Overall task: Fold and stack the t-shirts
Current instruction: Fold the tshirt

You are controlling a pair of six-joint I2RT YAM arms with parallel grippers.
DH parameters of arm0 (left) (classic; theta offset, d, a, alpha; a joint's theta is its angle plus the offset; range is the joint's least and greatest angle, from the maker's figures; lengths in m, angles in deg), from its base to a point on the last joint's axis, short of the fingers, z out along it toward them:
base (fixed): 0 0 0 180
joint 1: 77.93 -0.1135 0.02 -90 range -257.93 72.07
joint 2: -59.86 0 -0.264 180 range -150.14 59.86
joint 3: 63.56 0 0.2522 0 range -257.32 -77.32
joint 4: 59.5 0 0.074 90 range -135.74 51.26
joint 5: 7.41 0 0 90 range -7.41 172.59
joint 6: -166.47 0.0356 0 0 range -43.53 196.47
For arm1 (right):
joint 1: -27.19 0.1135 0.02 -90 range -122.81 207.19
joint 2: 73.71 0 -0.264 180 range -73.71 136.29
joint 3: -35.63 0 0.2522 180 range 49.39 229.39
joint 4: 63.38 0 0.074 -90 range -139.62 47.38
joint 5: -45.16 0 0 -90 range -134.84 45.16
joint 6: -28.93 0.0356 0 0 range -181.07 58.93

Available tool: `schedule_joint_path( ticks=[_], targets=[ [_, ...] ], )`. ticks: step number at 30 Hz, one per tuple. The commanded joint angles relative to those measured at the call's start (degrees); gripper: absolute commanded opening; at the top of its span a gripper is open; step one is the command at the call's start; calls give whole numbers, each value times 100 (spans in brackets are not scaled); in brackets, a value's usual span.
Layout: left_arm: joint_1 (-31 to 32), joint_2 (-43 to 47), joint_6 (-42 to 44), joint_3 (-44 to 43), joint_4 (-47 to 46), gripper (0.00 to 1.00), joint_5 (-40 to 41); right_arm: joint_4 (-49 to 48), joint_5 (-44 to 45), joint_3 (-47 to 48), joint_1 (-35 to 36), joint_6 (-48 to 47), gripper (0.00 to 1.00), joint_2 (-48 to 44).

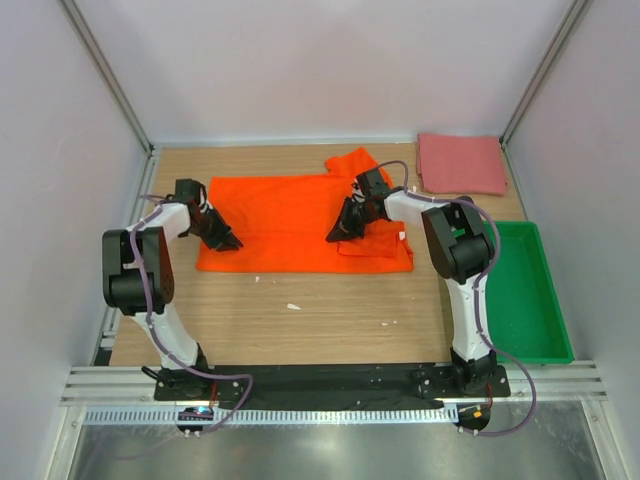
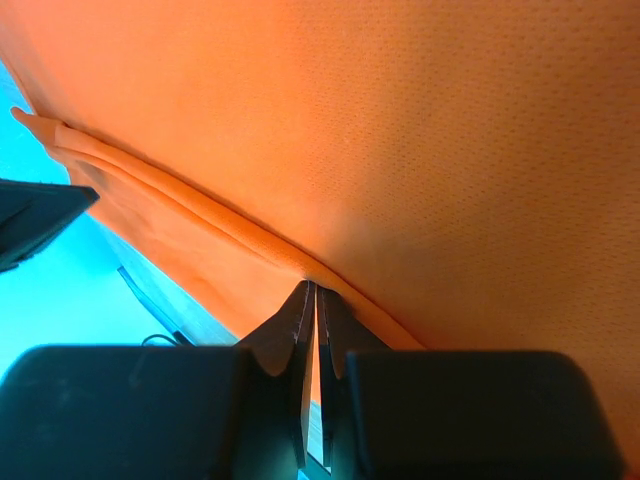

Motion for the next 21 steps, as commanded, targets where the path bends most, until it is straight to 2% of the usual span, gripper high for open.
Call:
schedule_joint_path(
  ticks=[1,5,8,12,13,16,19,21],
  targets=[
    [-460,-56,-14,-88,-235,18,135,137,-46,77,-15,-197,10,-71],
    [-769,-162,65,-80,-183,17,56,120,-169,-178,-6,-268,10,-298],
    [-717,267,65,-71,-279,19,-208,182,-100,-83,-15,-338,12,-606],
    [-576,805,12,-395,-472,32,-7,594,585,637,-181,-514,35,-915],
    [-568,814,73,-622,-534,36,116,552,752,839,-225,-549,38,-950],
    [-576,560,310,-1053,-753,47,231,429,1621,1200,-593,-497,45,-933],
    [-646,-186,565,-1870,-851,49,56,-36,2229,1455,-1015,-338,52,-845],
    [-682,-747,679,-2396,-1051,50,38,-257,2501,1701,-1209,-556,54,-591]
  ],
)
